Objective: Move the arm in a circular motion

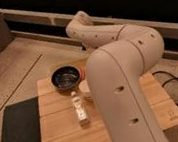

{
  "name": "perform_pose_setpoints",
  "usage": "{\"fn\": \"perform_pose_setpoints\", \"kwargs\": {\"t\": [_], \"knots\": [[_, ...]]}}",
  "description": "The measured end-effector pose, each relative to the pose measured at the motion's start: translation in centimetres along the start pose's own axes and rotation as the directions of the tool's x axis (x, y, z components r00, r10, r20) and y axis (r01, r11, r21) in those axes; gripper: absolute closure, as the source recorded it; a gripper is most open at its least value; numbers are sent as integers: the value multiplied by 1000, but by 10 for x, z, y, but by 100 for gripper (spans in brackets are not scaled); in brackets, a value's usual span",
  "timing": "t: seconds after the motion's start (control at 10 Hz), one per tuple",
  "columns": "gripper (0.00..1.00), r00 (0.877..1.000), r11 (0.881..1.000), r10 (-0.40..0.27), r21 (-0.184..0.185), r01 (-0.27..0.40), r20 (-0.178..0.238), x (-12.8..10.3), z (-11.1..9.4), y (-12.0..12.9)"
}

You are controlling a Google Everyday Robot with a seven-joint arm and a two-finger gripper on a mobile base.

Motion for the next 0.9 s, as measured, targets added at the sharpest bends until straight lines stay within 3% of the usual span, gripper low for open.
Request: {"fn": "perform_pose_setpoints", "kwargs": {"t": [0.1,0.4,0.5,0.6,0.8,0.9], "knots": [[35,1000,1000,-21,-21,21,7,-6,5,16],[35,993,980,-115,-166,112,-5,4,10,93],[35,988,962,-156,-228,150,-5,13,1,122],[35,982,948,-187,-261,181,0,22,-10,137],[35,965,915,-262,-313,253,15,53,-37,157],[35,959,907,-281,-322,273,23,67,-47,157]]}}
